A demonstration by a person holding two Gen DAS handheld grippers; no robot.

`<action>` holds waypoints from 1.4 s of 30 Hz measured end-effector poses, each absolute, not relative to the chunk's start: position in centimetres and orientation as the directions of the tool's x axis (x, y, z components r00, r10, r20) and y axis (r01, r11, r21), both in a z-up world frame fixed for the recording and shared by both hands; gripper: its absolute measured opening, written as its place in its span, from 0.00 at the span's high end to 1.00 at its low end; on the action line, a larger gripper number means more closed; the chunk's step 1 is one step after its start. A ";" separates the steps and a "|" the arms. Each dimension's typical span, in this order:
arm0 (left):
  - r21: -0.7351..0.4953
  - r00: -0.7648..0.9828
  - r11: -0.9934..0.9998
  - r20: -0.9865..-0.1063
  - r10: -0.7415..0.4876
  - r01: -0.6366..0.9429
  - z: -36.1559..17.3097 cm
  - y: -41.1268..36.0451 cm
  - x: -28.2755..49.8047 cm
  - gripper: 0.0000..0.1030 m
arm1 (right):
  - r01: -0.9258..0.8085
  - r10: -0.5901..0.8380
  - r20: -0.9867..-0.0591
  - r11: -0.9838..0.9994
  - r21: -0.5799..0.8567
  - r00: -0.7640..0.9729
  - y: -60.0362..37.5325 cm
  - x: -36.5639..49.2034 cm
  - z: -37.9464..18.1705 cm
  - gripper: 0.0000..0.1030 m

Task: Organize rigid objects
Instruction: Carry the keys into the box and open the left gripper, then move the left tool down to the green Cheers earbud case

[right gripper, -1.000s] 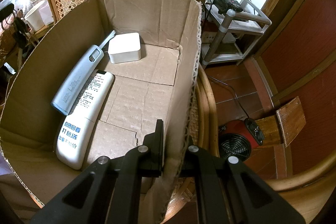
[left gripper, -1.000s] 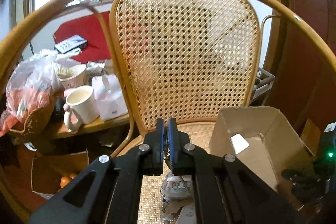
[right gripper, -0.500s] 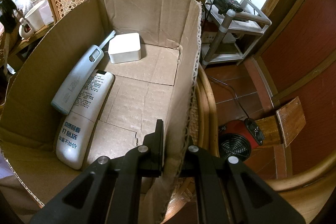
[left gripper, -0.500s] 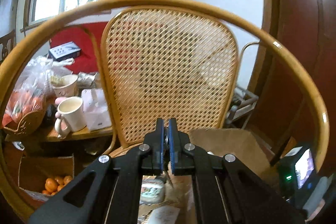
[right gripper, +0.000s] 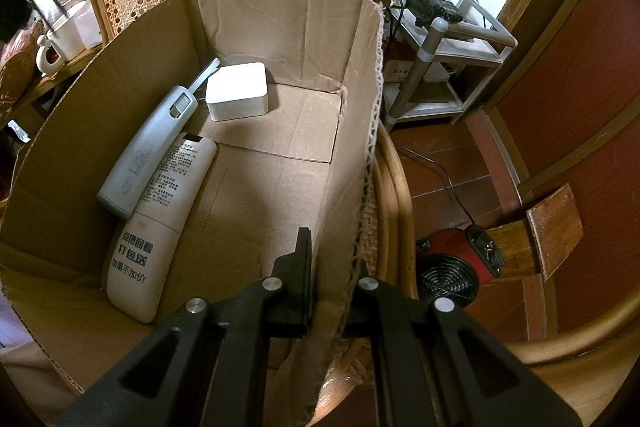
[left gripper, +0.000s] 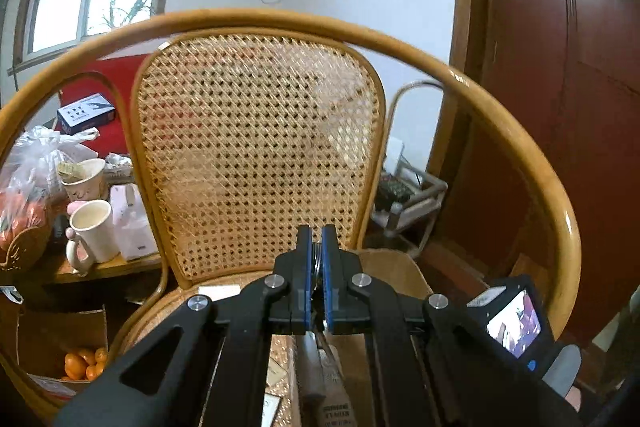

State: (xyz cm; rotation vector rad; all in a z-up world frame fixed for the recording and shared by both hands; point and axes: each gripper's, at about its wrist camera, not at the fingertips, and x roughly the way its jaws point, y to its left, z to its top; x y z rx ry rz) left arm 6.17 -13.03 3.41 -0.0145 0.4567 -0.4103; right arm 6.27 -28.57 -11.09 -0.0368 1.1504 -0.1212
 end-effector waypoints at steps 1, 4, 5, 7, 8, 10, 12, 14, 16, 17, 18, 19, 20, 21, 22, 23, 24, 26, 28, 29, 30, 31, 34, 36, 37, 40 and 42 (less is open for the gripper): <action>-0.106 0.805 0.914 -0.441 -0.396 0.392 3.1 -13.5 6.3 0.96 | 0.077 -0.115 -0.908 0.993 -0.091 0.403 -28.6 6.3 -11.1 0.92; -0.105 0.778 0.908 -0.481 -0.403 0.405 2.4 -14.2 6.6 0.96 | 0.077 -0.115 -0.908 0.993 -0.091 0.403 -28.6 6.3 -11.1 0.92; -0.106 0.768 0.906 -0.496 -0.405 0.409 2.1 -14.4 6.7 0.96 | 0.077 -0.115 -0.908 0.993 -0.091 0.402 -28.6 6.3 -11.1 0.92; -0.109 0.746 0.903 -0.527 -0.408 0.417 1.4 -14.8 7.0 0.96 | 0.078 -0.115 -0.908 0.993 -0.091 0.402 -28.6 6.3 -11.1 0.92; -0.110 0.736 0.901 -0.540 -0.409 0.420 1.0 -15.0 7.0 0.96 | 0.078 -0.115 -0.908 0.993 -0.091 0.402 -28.6 6.3 -11.1 0.92; -0.096 0.722 0.900 -0.564 -0.400 0.424 0.4 -15.5 7.2 0.96 | 0.083 -0.116 -0.908 0.992 -0.091 0.403 -28.6 6.3 -11.1 0.92; -0.062 0.724 0.902 -0.574 -0.383 0.428 0.0 -16.0 7.3 0.96 | 0.081 -0.117 -0.907 0.992 -0.092 0.405 -28.5 6.3 -11.1 0.92; -0.038 0.721 0.899 -0.583 -0.374 0.436 -0.4 -16.3 7.3 0.96 | 0.083 -0.116 -0.906 0.992 -0.090 0.407 -28.5 6.2 -11.0 0.92; -0.032 0.710 0.895 -0.596 -0.375 0.446 -0.8 -16.5 7.4 0.95 | 0.085 -0.117 -0.907 0.992 -0.090 0.405 -28.6 6.3 -11.0 0.92; -0.024 0.708 0.894 -0.602 -0.370 0.447 -0.9 -16.6 7.4 0.94 | 0.086 -0.117 -0.907 0.992 -0.089 0.404 -28.6 6.3 -11.0 0.92; -0.012 0.710 0.896 -0.606 -0.360 0.444 -1.1 -16.7 7.4 0.94 | 0.087 -0.117 -0.907 0.992 -0.089 0.404 -28.6 6.3 -11.0 0.92; -0.003 0.712 0.898 -0.608 -0.352 0.441 -1.2 -16.7 7.5 0.94 | 0.088 -0.118 -0.907 0.992 -0.090 0.404 -28.6 6.3 -11.0 0.92; 0.008 0.715 0.900 -0.612 -0.340 0.435 -1.3 -16.6 7.7 0.94 | 0.089 -0.119 -0.907 0.992 -0.090 0.404 -28.5 6.3 -11.0 0.92; 0.013 0.716 0.903 -0.614 -0.332 0.430 -1.3 -16.6 7.8 0.93 | 0.091 -0.120 -0.907 0.992 -0.090 0.404 -28.5 6.4 -11.0 0.92; 0.017 0.718 0.906 -0.617 -0.323 0.422 -1.4 -16.4 8.0 0.93 | 0.095 -0.121 -0.907 0.991 -0.090 0.404 -28.6 6.4 -10.9 0.92; 0.018 0.719 0.909 -0.619 -0.316 0.415 -1.4 -16.1 8.1 0.90 | 0.097 -0.123 -0.907 0.991 -0.091 0.403 -28.5 6.4 -11.0 0.92; 0.017 0.719 0.913 -0.622 -0.309 0.408 -1.4 -15.9 8.3 0.88 | 0.099 -0.123 -0.907 0.991 -0.091 0.403 -28.5 6.3 -11.0 0.92; 0.017 0.720 0.921 -0.629 -0.292 0.388 -1.5 -15.3 8.7 0.87 | 0.100 -0.125 -0.907 0.991 -0.092 0.403 -28.5 6.3 -11.0 0.92; 0.017 0.718 0.929 -0.640 -0.273 0.369 -1.8 -14.7 9.2 0.86 | 0.107 -0.121 -0.907 0.991 -0.085 0.402 -28.6 6.3 -11.0 0.92; 0.016 0.716 0.934 -0.647 -0.263 0.357 -1.9 -14.3 9.4 0.86 | 0.109 -0.120 -0.907 0.991 -0.082 0.403 -28.6 6.3 -11.0 0.92; 0.013 0.711 0.939 -0.657 -0.250 0.343 -2.1 -13.8 9.9 0.85 | 0.108 -0.119 -0.907 0.991 -0.081 0.404 -28.6 6.3 -11.0 0.92; 0.012 0.708 0.942 -0.663 -0.243 0.334 -2.3 -13.5 10.1 0.85 | 0.108 -0.118 -0.907 0.991 -0.081 0.405 -28.6 6.3 -11.0 0.92; 0.015 0.700 0.954 -0.683 -0.209 0.300 -2.8 -12.3 11.0 0.79 | 0.117 -0.117 -0.906 0.990 -0.075 0.407 -28.8 6.2 -11.1 0.92; 0.029 0.702 0.960 -0.688 -0.183 0.278 -3.1 -11.4 11.5 0.78 | 0.126 -0.120 -0.904 0.989 -0.074 0.411 -28.7 6.1 -11.0 0.92; 0.036 0.704 0.962 -0.689 -0.172 0.270 -3.2 -11.0 11.7 0.77 | 0.135 -0.127 -0.900 0.988 -0.076 0.416 -28.7 6.1 -10.9 0.92; 0.055 0.703 0.971 -0.699 -0.130 0.234 -3.7 -9.6 12.5 0.74 | 0.149 -0.135 -0.891 0.986 -0.076 0.435 -28.5 6.0 -10.6 0.92; 0.062 0.696 0.977 -0.711 -0.100 0.204 -4.3 -8.5 13.0 0.64 | 0.161 -0.132 -0.887 0.985 -0.066 0.443 -28.4 5.8 -10.4 0.92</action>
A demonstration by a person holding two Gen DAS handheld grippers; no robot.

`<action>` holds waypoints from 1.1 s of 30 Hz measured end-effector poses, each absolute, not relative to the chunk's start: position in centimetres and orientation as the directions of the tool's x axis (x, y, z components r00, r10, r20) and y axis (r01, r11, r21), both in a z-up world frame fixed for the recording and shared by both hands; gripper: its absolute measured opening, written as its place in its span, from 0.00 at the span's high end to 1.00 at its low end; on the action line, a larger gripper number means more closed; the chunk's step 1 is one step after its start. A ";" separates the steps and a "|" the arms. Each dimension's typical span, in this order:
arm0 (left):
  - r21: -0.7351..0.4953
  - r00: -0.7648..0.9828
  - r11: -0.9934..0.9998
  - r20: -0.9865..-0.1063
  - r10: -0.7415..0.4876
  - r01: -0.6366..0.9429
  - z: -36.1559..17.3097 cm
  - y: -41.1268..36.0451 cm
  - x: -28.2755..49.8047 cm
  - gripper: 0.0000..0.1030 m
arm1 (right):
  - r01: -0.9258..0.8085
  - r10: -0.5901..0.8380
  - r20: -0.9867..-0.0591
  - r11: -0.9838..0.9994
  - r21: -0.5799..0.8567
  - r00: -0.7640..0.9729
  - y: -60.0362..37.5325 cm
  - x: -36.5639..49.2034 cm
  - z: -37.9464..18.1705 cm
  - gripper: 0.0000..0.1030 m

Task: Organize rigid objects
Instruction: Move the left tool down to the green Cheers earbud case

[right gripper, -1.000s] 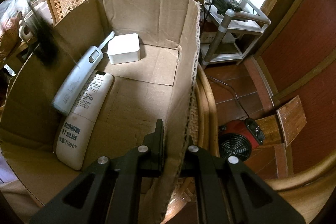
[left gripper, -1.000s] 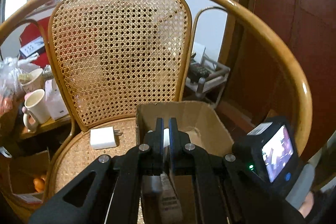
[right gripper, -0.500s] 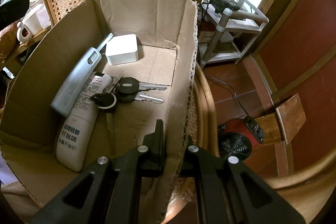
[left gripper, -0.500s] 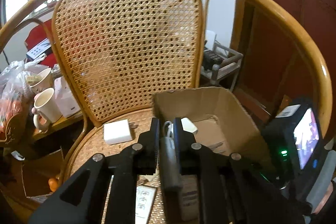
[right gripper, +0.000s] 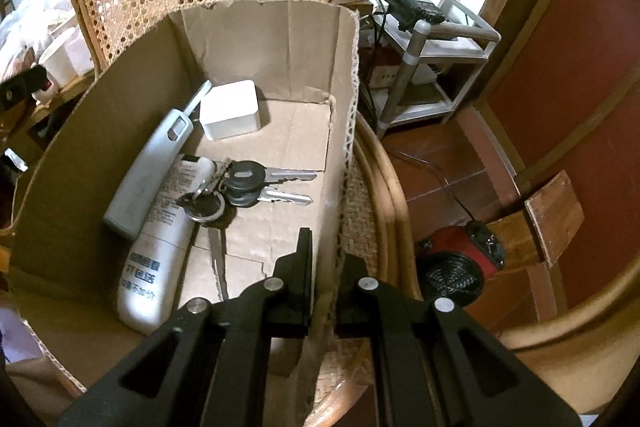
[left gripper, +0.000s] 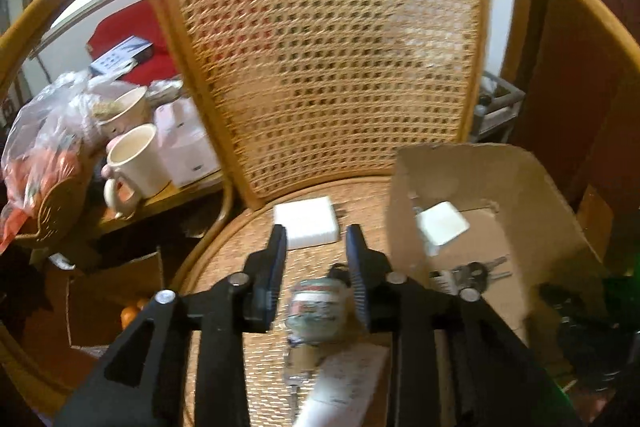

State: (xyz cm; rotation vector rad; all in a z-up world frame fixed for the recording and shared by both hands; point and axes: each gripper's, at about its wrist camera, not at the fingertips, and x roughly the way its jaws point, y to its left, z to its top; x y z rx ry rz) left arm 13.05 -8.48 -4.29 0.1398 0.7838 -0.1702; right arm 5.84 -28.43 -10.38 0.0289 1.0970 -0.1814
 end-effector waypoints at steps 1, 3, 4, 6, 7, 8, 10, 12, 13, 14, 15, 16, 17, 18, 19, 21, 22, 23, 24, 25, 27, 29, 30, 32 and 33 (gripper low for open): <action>0.063 0.692 0.979 -0.716 -0.090 0.193 -4.5 -8.1 13.2 0.60 | 0.164 -0.131 -0.884 0.984 -0.062 0.448 -28.4 5.8 -10.3 0.92; 0.074 0.682 0.985 -0.729 -0.054 0.158 -5.3 -7.2 13.7 0.40 | 0.172 -0.131 -0.877 0.984 -0.056 0.463 -28.4 5.7 -9.9 0.92; 0.087 0.674 0.987 -0.739 -0.030 0.139 -5.8 -6.7 14.1 0.37 | 0.175 -0.134 -0.872 0.983 -0.057 0.471 -28.4 5.6 -9.7 0.93; 0.098 0.655 0.986 -0.756 -0.013 0.132 -6.7 -6.1 14.6 0.36 | 0.175 -0.138 -0.868 0.983 -0.059 0.478 -28.2 5.6 -9.5 0.93; 0.095 0.631 0.986 -0.776 -0.011 0.134 -7.3 -5.8 15.0 0.36 | 0.175 -0.141 -0.868 0.983 -0.063 0.477 -28.2 5.7 -9.6 0.93; 0.087 0.612 0.987 -0.791 -0.014 0.135 -7.8 -5.5 15.3 0.36 | 0.174 -0.146 -0.867 0.982 -0.070 0.476 -28.1 5.7 -9.7 0.93; 0.060 0.563 0.989 -0.826 -0.028 0.137 -8.9 -5.0 16.0 0.35 | 0.172 -0.150 -0.866 0.982 -0.075 0.477 -28.1 5.7 -9.7 0.93; 0.029 0.524 0.990 -0.851 -0.047 0.137 -9.7 -4.7 16.4 0.35 | 0.177 -0.146 -0.865 0.982 -0.068 0.480 -28.2 5.6 -9.7 0.93; 0.010 0.507 0.991 -0.860 -0.061 0.136 -10.1 -4.6 16.7 0.35 | 0.181 -0.143 -0.865 0.982 -0.061 0.481 -28.3 5.6 -9.7 0.93; -0.008 0.495 0.991 -0.866 -0.075 0.136 -10.3 -4.5 16.9 0.34 | 0.188 -0.139 -0.865 0.981 -0.052 0.483 -28.4 5.6 -9.7 0.94; -0.028 0.481 0.990 -0.872 -0.091 0.136 -10.6 -4.4 17.2 0.34 | 0.193 -0.136 -0.865 0.980 -0.046 0.483 -28.5 5.6 -9.7 0.94; -0.040 0.472 0.990 -0.876 -0.099 0.135 -10.9 -4.5 17.4 0.34 | 0.195 -0.139 -0.865 0.980 -0.049 0.482 -28.4 5.6 -9.7 0.94; -0.054 0.461 0.990 -0.881 -0.109 0.131 -11.2 -4.5 17.6 0.34 | 0.200 -0.145 -0.864 0.978 -0.053 0.482 -28.4 5.6 -9.7 0.94; -0.066 0.448 0.990 -0.887 -0.115 0.125 -11.5 -4.6 17.8 0.34 | 0.205 -0.148 -0.863 0.977 -0.054 0.482 -28.3 5.6 -9.8 0.94; -0.073 0.439 0.990 -0.891 -0.119 0.121 -11.8 -4.7 17.9 0.34 | 0.210 -0.151 -0.862 0.976 -0.053 0.485 -28.3 5.5 -9.7 0.94; -0.092 0.413 0.989 -0.901 -0.132 0.116 -12.5 -5.0 18.3 0.33 | 0.220 -0.150 -0.860 0.974 -0.046 0.488 -28.3 5.5 -9.7 0.94; -0.109 0.417 0.988 -0.897 -0.147 0.113 -12.6 -5.1 18.4 0.33 | 0.226 -0.146 -0.860 0.973 -0.037 0.488 -28.4 5.5 -9.7 0.94; -0.118 0.418 0.987 -0.895 -0.154 0.111 -12.7 -5.1 18.4 0.33 | 0.230 -0.142 -0.861 0.973 -0.029 0.488 -28.4 5.4 -9.7 0.94; -0.127 0.419 0.986 -0.894 -0.162 0.109 -12.7 -5.1 18.4 0.33 | 0.235 -0.134 -0.863 0.972 -0.018 0.487 -28.6 5.5 -9.8 0.94; -0.141 0.415 0.983 -0.893 -0.177 0.116 -12.8 -5.3 18.4 0.33 | 0.240 -0.127 -0.865 0.971 -0.008 0.486 -28.8 5.5 -9.8 0.94; -0.147 0.408 0.979 -0.892 -0.194 0.142 -12.9 -5.9 18.4 0.33 | 0.246 -0.110 -0.870 0.969 0.014 0.481 -29.1 5.5 -9.9 0.94; -0.131 0.395 0.978 -0.900 -0.185 0.160 -13.2 -6.4 18.3 0.33 | 0.241 -0.112 -0.871 0.970 0.008 0.478 -29.0 5.5 -10.0 0.94; -0.122 0.391 0.977 -0.902 -0.182 0.173 -13.3 -6.7 18.2 0.33 | 0.238 -0.119 -0.871 0.971 -0.002 0.478 -28.9 5.5 -10.0 0.94; -0.103 0.385 0.977 -0.907 -0.169 0.186 -13.6 -7.3 18.1 0.33 | 0.231 -0.128 -0.869 0.973 -0.015 0.479 -28.7 5.5 -10.1 0.94; -0.094 0.381 0.978 -0.910 -0.160 0.187 -13.7 -7.4 18.1 0.33 | 0.231 -0.129 -0.868 0.973 -0.017 0.479 -28.6 5.5 -10.1 0.94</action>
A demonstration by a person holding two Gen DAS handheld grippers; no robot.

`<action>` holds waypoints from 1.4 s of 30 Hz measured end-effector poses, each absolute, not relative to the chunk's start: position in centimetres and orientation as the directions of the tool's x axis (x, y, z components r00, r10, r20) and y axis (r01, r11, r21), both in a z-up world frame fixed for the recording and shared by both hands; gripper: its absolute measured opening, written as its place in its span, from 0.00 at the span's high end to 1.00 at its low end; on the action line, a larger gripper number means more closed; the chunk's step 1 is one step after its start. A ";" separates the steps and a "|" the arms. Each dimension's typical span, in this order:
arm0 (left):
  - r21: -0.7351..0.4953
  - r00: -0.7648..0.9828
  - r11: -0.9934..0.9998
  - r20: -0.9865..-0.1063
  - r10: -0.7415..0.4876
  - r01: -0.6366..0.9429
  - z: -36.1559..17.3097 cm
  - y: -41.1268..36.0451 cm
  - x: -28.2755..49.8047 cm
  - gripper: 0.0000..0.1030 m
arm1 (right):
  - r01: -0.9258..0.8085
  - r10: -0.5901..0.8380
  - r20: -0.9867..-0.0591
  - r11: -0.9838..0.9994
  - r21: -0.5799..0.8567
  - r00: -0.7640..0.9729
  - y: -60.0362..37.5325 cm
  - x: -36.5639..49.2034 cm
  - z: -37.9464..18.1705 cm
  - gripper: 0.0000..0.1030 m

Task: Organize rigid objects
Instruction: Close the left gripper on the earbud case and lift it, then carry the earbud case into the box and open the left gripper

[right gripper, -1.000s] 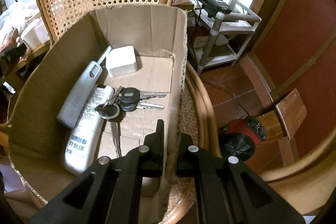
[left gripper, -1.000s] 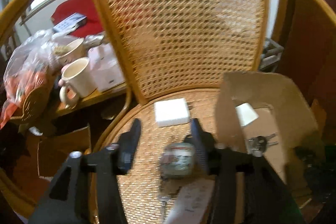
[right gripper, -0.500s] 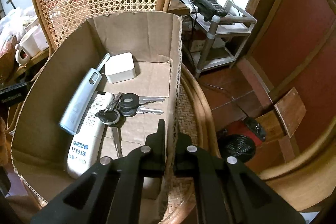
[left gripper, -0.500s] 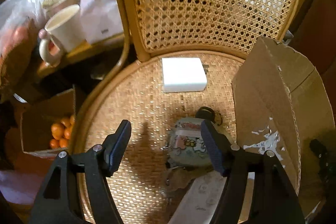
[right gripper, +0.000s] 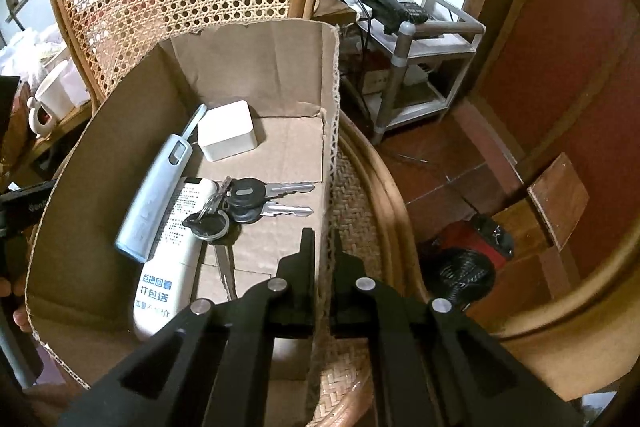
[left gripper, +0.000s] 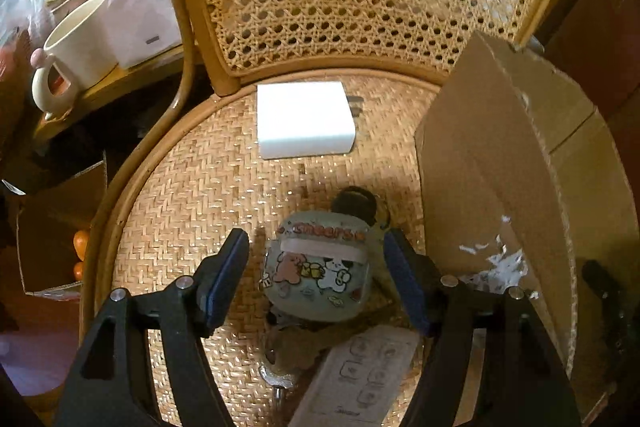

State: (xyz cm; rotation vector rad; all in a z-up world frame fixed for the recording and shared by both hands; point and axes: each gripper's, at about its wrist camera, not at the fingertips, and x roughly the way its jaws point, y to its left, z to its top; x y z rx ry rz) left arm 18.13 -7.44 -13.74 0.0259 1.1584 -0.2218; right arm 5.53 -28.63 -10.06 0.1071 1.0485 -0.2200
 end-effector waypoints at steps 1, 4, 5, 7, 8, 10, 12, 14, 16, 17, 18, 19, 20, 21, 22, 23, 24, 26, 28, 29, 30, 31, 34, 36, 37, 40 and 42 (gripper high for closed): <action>-0.087 0.376 0.979 -0.914 -0.152 0.184 -13.9 -7.6 18.2 0.33 | 0.231 -0.129 -0.868 0.973 -0.017 0.480 -28.6 5.5 -10.1 0.94; -0.101 0.353 0.981 -0.923 -0.155 0.167 -14.6 -7.6 18.3 0.33 | 0.234 -0.122 -0.870 0.972 -0.007 0.478 -28.8 5.5 -10.0 0.94; -0.107 0.345 0.981 -0.925 -0.158 0.161 -14.9 -7.6 18.4 0.33 | 0.234 -0.121 -0.870 0.972 -0.006 0.478 -28.8 5.5 -10.0 0.94; -0.118 0.337 0.982 -0.928 -0.162 0.148 -15.5 -7.4 18.5 0.34 | 0.237 -0.120 -0.870 0.972 -0.004 0.478 -28.8 5.5 -10.0 0.94; -0.112 0.350 0.982 -0.923 -0.160 0.153 -15.4 -7.5 18.3 0.36 | 0.240 -0.120 -0.870 0.971 -0.002 0.478 -28.8 5.5 -10.1 0.94; -0.104 0.342 0.979 -0.926 -0.160 0.176 -15.4 -7.8 18.1 0.43 | 0.247 -0.118 -0.870 0.969 0.005 0.478 -28.9 5.5 -10.1 0.94; -0.079 0.354 0.976 -0.923 -0.148 0.202 -15.4 -8.3 17.8 0.43 | 0.253 -0.113 -0.871 0.967 0.013 0.477 -29.0 5.5 -10.2 0.94; -0.076 0.360 0.975 -0.921 -0.148 0.207 -15.4 -8.7 17.6 0.44 | 0.252 -0.113 -0.873 0.968 0.011 0.475 -29.0 5.6 -10.3 0.94; -0.087 0.353 0.978 -0.923 -0.152 0.192 -15.3 -8.6 17.7 0.44 | 0.251 -0.114 -0.873 0.968 0.011 0.475 -28.9 5.6 -10.3 0.94; -0.092 0.352 0.979 -0.924 -0.151 0.180 -15.2 -8.3 17.8 0.44 | 0.251 -0.114 -0.872 0.968 0.010 0.475 -28.9 5.6 -10.3 0.94; -0.091 0.353 0.982 -0.924 -0.146 0.168 -15.1 -8.1 17.8 0.44 | 0.251 -0.114 -0.872 0.968 0.011 0.476 -28.9 5.6 -10.3 0.94; -0.090 0.356 0.983 -0.924 -0.143 0.160 -15.1 -7.5 17.9 0.44 | 0.251 -0.114 -0.872 0.968 0.011 0.475 -28.9 5.6 -10.3 0.94; -0.089 0.362 0.984 -0.922 -0.140 0.154 -14.9 -6.5 18.0 0.44 | 0.251 -0.113 -0.873 0.968 0.011 0.475 -29.0 5.6 -10.3 0.94; -0.089 0.369 0.984 -0.919 -0.140 0.152 -14.6 -6.2 18.0 0.44 | 0.252 -0.111 -0.873 0.968 0.014 0.475 -29.0 5.6 -10.3 0.94; -0.090 0.378 0.984 -0.915 -0.141 0.151 -14.2 -6.0 18.0 0.44 | 0.252 -0.106 -0.874 0.967 0.020 0.475 -29.0 5.6 -10.3 0.94; -0.089 0.388 0.984 -0.911 -0.142 0.152 -13.8 -5.8 17.8 0.44 | 0.252 -0.102 -0.874 0.967 0.024 0.475 -29.1 5.5 -10.3 0.94; -0.087 0.398 0.984 -0.906 -0.142 0.153 -13.4 -5.7 17.7 0.44 | 0.252 -0.100 -0.874 0.967 0.026 0.475 -29.1 5.5 -10.3 0.94; -0.083 0.414 0.985 -0.899 -0.139 0.151 -12.7 -5.4 17.4 0.44 | 0.251 -0.097 -0.874 0.968 0.029 0.475 -29.1 5.5 -10.2 0.94; -0.079 0.435 0.987 -0.890 -0.134 0.142 -11.8 -5.5 17.2 0.44 | 0.251 -0.098 -0.874 0.968 0.028 0.476 -29.1 5.5 -10.2 0.94; -0.079 0.448 0.987 -0.884 -0.133 0.138 -11.2 -5.6 17.0 0.44 | 0.252 -0.098 -0.874 0.967 0.029 0.476 -29.1 5.5 -10.2 0.94; -0.082 0.463 0.987 -0.876 -0.136 0.135 -10.6 -5.5 16.8 0.44 | 0.252 -0.097 -0.874 0.967 0.030 0.476 -29.1 5.5 -10.2 0.94; -0.086 0.474 0.987 -0.869 -0.140 0.134 -10.0 -5.6 16.6 0.44 | 0.252 -0.096 -0.874 0.967 0.031 0.476 -29.1 5.5 -10.3 0.94; -0.088 0.514 0.987 -0.845 -0.145 0.134 -8.4 -6.2 16.2 0.44 | 0.250 -0.097 -0.874 0.968 0.028 0.475 -29.1 5.5 -10.2 0.94; -0.079 0.546 0.988 -0.826 -0.139 0.132 -7.2 -6.1 15.9 0.44 | 0.247 -0.098 -0.874 0.969 0.026 0.475 -29.1 5.6 -10.2 0.94; -0.075 0.556 0.989 -0.820 -0.136 0.131 -6.8 -6.1 15.5 0.44 | 0.245 -0.098 -0.874 0.969 0.025 0.475 -29.1 5.6 -10.2 0.94; -0.057 0.587 0.990 -0.800 -0.125 0.132 -5.9 -6.1 14.6 0.44 | 0.243 -0.096 -0.874 0.970 0.026 0.476 -29.1 5.5 -10.2 0.94; -0.051 0.594 0.989 -0.795 -0.124 0.138 -5.6 -6.4 14.5 0.44 | 0.242 -0.095 -0.874 0.970 0.027 0.476 -29.2 5.6 -10.2 0.94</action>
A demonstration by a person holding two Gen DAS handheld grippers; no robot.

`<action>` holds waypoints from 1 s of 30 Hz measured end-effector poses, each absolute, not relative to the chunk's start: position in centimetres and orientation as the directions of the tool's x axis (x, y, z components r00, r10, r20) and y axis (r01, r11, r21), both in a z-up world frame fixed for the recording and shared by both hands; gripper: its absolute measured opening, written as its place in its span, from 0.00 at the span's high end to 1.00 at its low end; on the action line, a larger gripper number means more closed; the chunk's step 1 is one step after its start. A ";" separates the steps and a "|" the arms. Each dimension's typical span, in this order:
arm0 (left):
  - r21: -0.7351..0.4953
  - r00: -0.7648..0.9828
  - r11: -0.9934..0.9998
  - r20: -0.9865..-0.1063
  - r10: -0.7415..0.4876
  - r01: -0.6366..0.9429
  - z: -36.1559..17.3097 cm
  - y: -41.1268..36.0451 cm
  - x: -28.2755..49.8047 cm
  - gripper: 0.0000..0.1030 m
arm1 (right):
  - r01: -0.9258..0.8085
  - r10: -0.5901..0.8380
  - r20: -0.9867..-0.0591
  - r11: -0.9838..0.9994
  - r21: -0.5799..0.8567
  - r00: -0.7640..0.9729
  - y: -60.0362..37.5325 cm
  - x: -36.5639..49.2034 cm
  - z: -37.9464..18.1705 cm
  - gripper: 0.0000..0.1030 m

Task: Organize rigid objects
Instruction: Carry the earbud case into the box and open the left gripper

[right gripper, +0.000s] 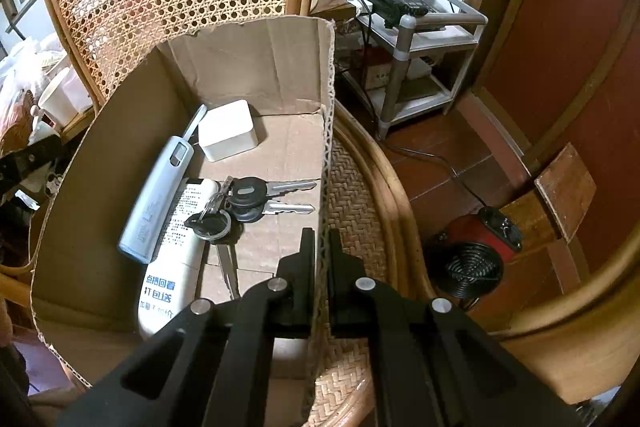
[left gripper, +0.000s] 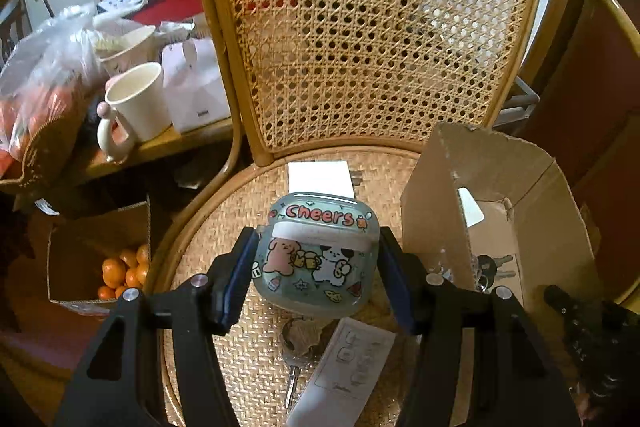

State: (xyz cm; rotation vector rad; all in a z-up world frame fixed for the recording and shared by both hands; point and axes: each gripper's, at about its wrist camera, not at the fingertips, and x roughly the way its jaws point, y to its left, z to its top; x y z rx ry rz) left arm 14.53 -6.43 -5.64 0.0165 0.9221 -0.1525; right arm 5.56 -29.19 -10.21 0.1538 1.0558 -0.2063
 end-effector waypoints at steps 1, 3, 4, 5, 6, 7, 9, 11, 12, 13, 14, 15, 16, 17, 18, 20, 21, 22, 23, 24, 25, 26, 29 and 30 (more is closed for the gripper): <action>-0.053 0.593 0.989 -0.795 -0.127 0.141 -5.6 -6.7 14.6 0.44 | 0.241 -0.094 -0.874 0.970 0.027 0.476 -29.2 5.6 -10.2 0.94; -0.060 0.589 0.987 -0.796 -0.137 0.148 -5.4 -6.8 14.4 0.44 | 0.238 -0.094 -0.875 0.971 0.025 0.476 -29.2 5.6 -10.2 0.94; -0.059 0.589 0.987 -0.797 -0.136 0.148 -5.5 -6.9 14.4 0.44 | 0.238 -0.094 -0.875 0.971 0.025 0.475 -29.2 5.6 -10.2 0.94; -0.056 0.590 0.988 -0.797 -0.133 0.147 -5.6 -7.1 14.4 0.44 | 0.239 -0.094 -0.875 0.971 0.026 0.475 -29.2 5.6 -10.2 0.94; -0.052 0.591 0.988 -0.796 -0.130 0.147 -5.6 -7.2 14.4 0.44 | 0.239 -0.094 -0.875 0.971 0.026 0.475 -29.2 5.6 -10.2 0.94; -0.048 0.594 0.988 -0.794 -0.127 0.147 -5.6 -7.3 14.3 0.44 | 0.240 -0.094 -0.875 0.971 0.026 0.475 -29.2 5.6 -10.2 0.94; -0.044 0.601 0.987 -0.789 -0.128 0.152 -5.4 -7.5 14.2 0.44 | 0.239 -0.095 -0.875 0.971 0.025 0.475 -29.1 5.6 -10.2 0.94; -0.044 0.607 0.987 -0.784 -0.130 0.154 -5.3 -7.6 14.1 0.44 | 0.238 -0.096 -0.875 0.971 0.023 0.475 -29.1 5.6 -10.2 0.94; -0.044 0.611 0.987 -0.781 -0.131 0.154 -5.2 -7.8 14.0 0.44 | 0.238 -0.096 -0.875 0.971 0.022 0.475 -29.1 5.6 -10.3 0.94; -0.047 0.617 0.987 -0.776 -0.134 0.155 -5.0 -7.9 13.9 0.44 | 0.238 -0.096 -0.875 0.971 0.023 0.475 -29.1 5.6 -10.3 0.94; -0.053 0.626 0.986 -0.767 -0.141 0.157 -4.7 -8.1 13.8 0.44 | 0.238 -0.096 -0.875 0.971 0.023 0.475 -29.1 5.6 -10.3 0.94; -0.059 0.633 0.985 -0.760 -0.149 0.161 -4.4 -8.2 13.6 0.44 | 0.238 -0.095 -0.875 0.971 0.024 0.475 -29.1 5.6 -10.3 0.94; -0.067 0.643 0.983 -0.749 -0.161 0.169 -4.1 -8.5 13.4 0.44 | 0.238 -0.095 -0.875 0.971 0.024 0.475 -29.1 5.6 -10.3 0.94; -0.075 0.651 0.981 -0.739 -0.174 0.178 -3.8 -8.7 13.2 0.44 | 0.238 -0.095 -0.875 0.971 0.024 0.475 -29.1 5.6 -10.3 0.94; -0.086 0.663 0.977 -0.723 -0.194 0.193 -3.4 -9.0 12.9 0.44 | 0.237 -0.095 -0.875 0.971 0.023 0.474 -29.1 5.6 -10.3 0.94; -0.096 0.683 0.970 -0.694 -0.226 0.223 -2.6 -9.6 12.3 0.44 | 0.236 -0.096 -0.875 0.972 0.021 0.474 -29.1 5.6 -10.3 0.94; -0.096 0.697 0.965 -0.674 -0.244 0.245 -2.2 -10.1 11.9 0.44 | 0.235 -0.097 -0.875 0.972 0.020 0.474 -29.1 5.7 -10.3 0.94; -0.095 0.705 0.962 -0.662 -0.255 0.258 -2.0 -10.4 11.6 0.44 | 0.235 -0.097 -0.875 0.972 0.019 0.474 -29.1 5.7 -10.3 0.94; -0.095 0.715 0.956 -0.645 -0.272 0.278 -1.6 -10.8 11.1 0.44 | 0.235 -0.097 -0.875 0.972 0.020 0.474 -29.1 5.7 -10.3 0.94; -0.095 0.722 0.951 -0.630 -0.287 0.295 -1.3 -11.1 10.8 0.44 | 0.235 -0.097 -0.875 0.972 0.020 0.474 -29.1 5.7 -10.3 0.94; -0.098 0.728 0.945 -0.615 -0.304 0.312 -1.0 -11.4 10.4 0.44 | 0.234 -0.097 -0.875 0.972 0.019 0.474 -29.0 5.7 -10.3 0.94; -0.101 0.734 0.938 -0.598 -0.323 0.330 -0.7 -11.7 10.1 0.44 | 0.234 -0.097 -0.875 0.972 0.019 0.474 -29.1 5.7 -10.3 0.94; -0.101 0.746 0.921 -0.558 -0.365 0.375 0.1 -12.6 9.0 0.43 | 0.232 -0.097 -0.875 0.973 0.017 0.473 -29.1 5.7 -10.3 0.94; -0.104 0.745 0.915 -0.549 -0.380 0.390 0.3 -12.8 8.8 0.43 | 0.231 -0.098 -0.875 0.973 0.017 0.473 -29.1 5.7 -10.3 0.94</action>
